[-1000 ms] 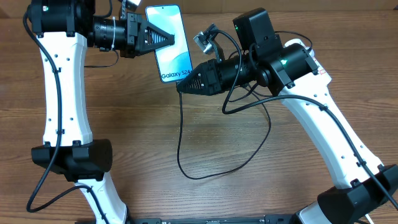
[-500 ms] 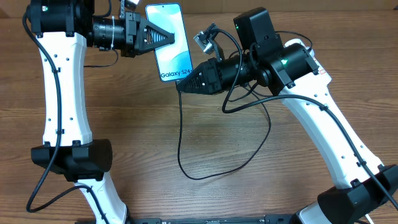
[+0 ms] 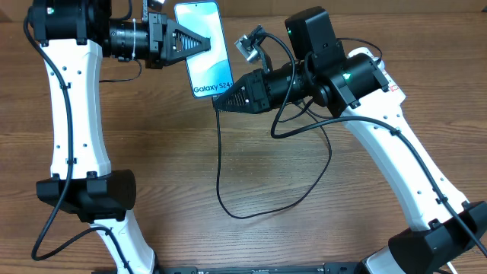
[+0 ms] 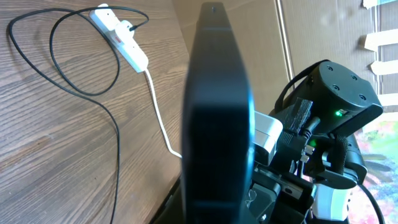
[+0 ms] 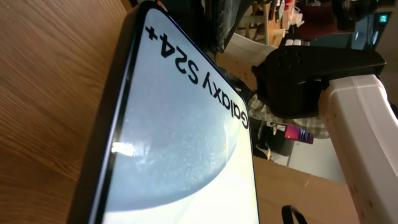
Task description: Plug charger to phone and switch on socket
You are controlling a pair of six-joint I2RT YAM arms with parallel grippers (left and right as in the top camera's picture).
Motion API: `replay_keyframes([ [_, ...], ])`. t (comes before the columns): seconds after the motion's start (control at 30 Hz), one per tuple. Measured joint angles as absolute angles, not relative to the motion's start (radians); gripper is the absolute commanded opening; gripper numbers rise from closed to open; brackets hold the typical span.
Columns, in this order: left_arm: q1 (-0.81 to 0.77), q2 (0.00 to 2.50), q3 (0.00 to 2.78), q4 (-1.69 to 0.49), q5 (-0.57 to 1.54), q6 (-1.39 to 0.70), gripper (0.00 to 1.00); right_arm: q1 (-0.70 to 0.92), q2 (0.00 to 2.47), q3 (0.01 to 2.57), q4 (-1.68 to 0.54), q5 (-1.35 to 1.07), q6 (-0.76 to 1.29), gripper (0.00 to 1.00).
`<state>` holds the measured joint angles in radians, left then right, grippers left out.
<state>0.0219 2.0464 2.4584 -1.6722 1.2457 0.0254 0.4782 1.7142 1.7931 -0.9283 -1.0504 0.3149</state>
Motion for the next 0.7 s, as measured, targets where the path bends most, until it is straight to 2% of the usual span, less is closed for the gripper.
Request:
replay_keyframes([
  [0.07,0.022,2.046,2.458,-1.672,1.246,0.025,0.04,0.479,1.714,1.793,-0.928,-1.047,0.315,0.08],
  [0.1,0.022,2.046,2.458,-1.672,1.246,0.025,0.04,0.479,1.714,1.793,-0.927,-1.046,0.315,0.18],
  [0.13,0.022,2.046,2.458,-1.672,1.245,0.026,0.04,0.479,1.714,1.793,-0.927,-1.046,0.316,0.37],
  [0.27,0.022,2.049,2.458,-1.669,1.216,0.035,0.04,0.483,1.713,1.793,-0.907,-1.065,0.328,0.72],
  [0.3,0.022,2.050,2.458,-1.668,1.203,0.036,0.04,0.484,1.713,1.793,-0.910,-1.066,0.327,0.77],
  [0.43,0.014,2.050,2.458,-1.666,1.190,0.035,0.04,0.482,1.714,1.794,-0.954,-0.997,0.322,0.86],
  [0.57,0.003,2.050,2.458,-1.617,1.095,0.000,0.04,0.479,1.714,1.794,-1.065,-0.848,0.320,1.00],
  [0.7,-0.001,2.050,2.457,-1.608,0.866,-0.044,0.04,0.479,1.714,1.794,-1.150,-0.686,0.321,1.00],
])
